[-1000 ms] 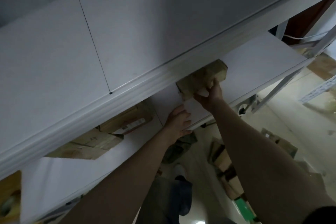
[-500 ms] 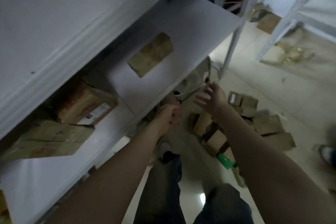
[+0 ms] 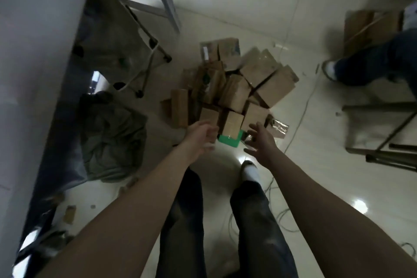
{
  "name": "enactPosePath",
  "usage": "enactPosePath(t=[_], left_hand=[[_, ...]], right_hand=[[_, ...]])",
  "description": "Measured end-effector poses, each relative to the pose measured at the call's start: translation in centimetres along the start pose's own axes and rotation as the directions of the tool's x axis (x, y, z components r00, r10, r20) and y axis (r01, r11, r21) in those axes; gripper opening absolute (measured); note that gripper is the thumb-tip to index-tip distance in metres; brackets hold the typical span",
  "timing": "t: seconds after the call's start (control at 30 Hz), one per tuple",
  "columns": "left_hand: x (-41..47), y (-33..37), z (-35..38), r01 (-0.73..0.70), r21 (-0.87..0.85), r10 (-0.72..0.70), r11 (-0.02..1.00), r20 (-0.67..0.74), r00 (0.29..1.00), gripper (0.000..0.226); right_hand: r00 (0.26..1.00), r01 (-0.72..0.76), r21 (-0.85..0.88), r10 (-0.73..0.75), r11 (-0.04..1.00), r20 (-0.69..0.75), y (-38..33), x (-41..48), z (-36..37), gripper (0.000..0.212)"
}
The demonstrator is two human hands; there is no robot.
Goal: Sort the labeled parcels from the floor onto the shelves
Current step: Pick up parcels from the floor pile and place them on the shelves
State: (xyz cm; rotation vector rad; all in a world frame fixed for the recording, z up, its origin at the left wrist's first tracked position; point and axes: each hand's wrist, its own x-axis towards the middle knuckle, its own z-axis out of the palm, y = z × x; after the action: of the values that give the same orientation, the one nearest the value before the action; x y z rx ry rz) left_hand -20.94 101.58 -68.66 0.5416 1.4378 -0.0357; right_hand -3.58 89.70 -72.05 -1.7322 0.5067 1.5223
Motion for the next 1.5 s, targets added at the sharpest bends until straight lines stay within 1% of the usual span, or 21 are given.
enactPosePath(t=[0.07, 0.13, 0.2, 0.27, 0.33, 0.43, 0.53, 0.63, 0.7, 0.73, 0.77, 0.83, 0.93, 1.0, 1.13, 1.23, 1.33, 1.4, 1.43, 1.5], left_hand=[[4.8, -1.1, 0.8, 0.02, 0.083, -0.02, 0.996, -0.006, 1.0, 0.023], [9.8, -2.2, 1.5, 0.053, 0.176, -0.05, 0.983, -0.023, 0.999, 0.023], [14.7, -3.2, 2.0, 0.093, 0.26, -0.088, 0.961, -0.033, 0.996, 0.021], [19.5, -4.0, 2.7, 0.096, 0.333, -0.096, 0.938, -0.018, 0.995, 0.024], [23.4, -4.8, 3.7, 0.094, 0.39, -0.105, 0.916, 0.007, 0.994, 0.041], [27.2, -5.8, 5.1, 0.144, 0.426, -0.179, 0.893, 0.043, 0.983, 0.063], [28.8, -6.6, 5.9, 0.185, 0.453, -0.242, 0.872, 0.068, 0.968, 0.073], [29.3, -6.8, 6.2, 0.219, 0.427, -0.269, 0.877, 0.06, 0.961, 0.066], [29.2, -6.3, 6.1, 0.239, 0.391, -0.283, 0.889, 0.057, 0.957, 0.05], [29.1, -6.1, 5.9, 0.242, 0.38, -0.283, 0.893, 0.054, 0.958, 0.036], [28.7, -5.9, 5.6, 0.247, 0.364, -0.284, 0.898, 0.052, 0.957, 0.03], [27.8, -5.5, 4.9, 0.26, 0.337, -0.29, 0.905, 0.039, 0.956, 0.041], [26.1, -4.7, 3.9, 0.193, 0.294, -0.207, 0.936, 0.017, 0.978, 0.053], [24.3, -3.5, 3.8, 0.136, 0.245, -0.139, 0.96, -0.005, 0.99, 0.059], [20.2, -0.6, 4.6, 0.053, 0.129, -0.056, 0.99, 0.023, 0.998, 0.049], [16.0, 2.3, 5.8, -0.011, 0.076, 0.008, 0.997, 0.043, 0.999, 0.048], [11.1, 5.6, 7.2, -0.122, -0.003, 0.122, 0.992, 0.057, 0.991, 0.036], [8.1, 7.7, 7.7, -0.218, -0.055, 0.221, 0.974, 0.065, 0.973, 0.025], [6.4, 8.7, 7.9, -0.259, -0.083, 0.264, 0.962, 0.068, 0.962, 0.024], [2.7, 10.4, 8.4, -0.324, -0.121, 0.333, 0.938, 0.062, 0.941, 0.03]], right_hand=[[0.999, -0.014, -0.028, 0.013, 0.999, -0.041, 1.7, 4.1, -0.3, 0.032], [0.996, -0.035, -0.027, 0.032, 0.999, -0.079, 2.9, 8.4, -0.3, 0.034], [0.994, -0.055, 0.025, 0.057, 0.998, -0.088, 3.8, 13.3, -0.2, 0.037], [0.995, -0.061, 0.112, 0.07, 0.992, -0.076, 4.5, 17.8, 0.3, 0.039], [0.996, -0.048, 0.139, 0.058, 0.989, -0.071, 5.0, 21.5, 1.2, 0.036], [0.992, -0.018, 0.093, 0.029, 0.996, -0.125, 5.5, 25.5, 2.5, 0.037], [0.981, 0.027, 0.041, -0.019, 0.999, -0.196, 5.8, 27.8, 3.4, 0.045], [0.957, 0.02, -0.021, -0.025, 1.0, -0.288, 5.6, 28.5, 4.0, 0.05], [0.949, 0.004, -0.046, -0.018, 0.999, -0.314, 5.2, 28.2, 4.4, 0.052], [0.953, 0.001, -0.052, -0.017, 0.999, -0.303, 4.9, 28.0, 4.6, 0.053], [0.956, 0.003, -0.05, -0.017, 0.999, -0.292, 4.5, 27.6, 4.6, 0.054], [0.952, 0.011, -0.031, -0.02, 0.999, -0.306, 3.7, 26.5, 4.4, 0.057], [0.949, 0.032, 0.06, -0.011, 0.998, -0.316, 1.7, 23.7, 3.9, 0.055], [0.948, 0.069, 0.04, -0.053, 0.997, -0.314, 0.1, 21.1, 3.8, 0.053], [0.929, 0.218, -0.049, -0.223, 0.975, -0.295, -3.1, 15.9, 3.5, 0.043], [0.904, 0.33, -0.039, -0.327, 0.943, -0.276, -5.6, 11.4, 3.0, 0.043], [0.848, 0.49, -0.002, -0.477, 0.872, -0.231, -8.2, 6.7, 2.5, 0.031], [0.804, 0.58, 0.02, -0.568, 0.814, -0.173, -9.9, 3.6, 2.2, 0.029], [0.786, 0.611, 0.03, -0.602, 0.791, -0.143, -10.9, 2.0, 2.1, 0.03], [0.754, 0.655, 0.026, -0.651, 0.755, -0.085, -13.2, -1.4, 1.9, 0.026]])
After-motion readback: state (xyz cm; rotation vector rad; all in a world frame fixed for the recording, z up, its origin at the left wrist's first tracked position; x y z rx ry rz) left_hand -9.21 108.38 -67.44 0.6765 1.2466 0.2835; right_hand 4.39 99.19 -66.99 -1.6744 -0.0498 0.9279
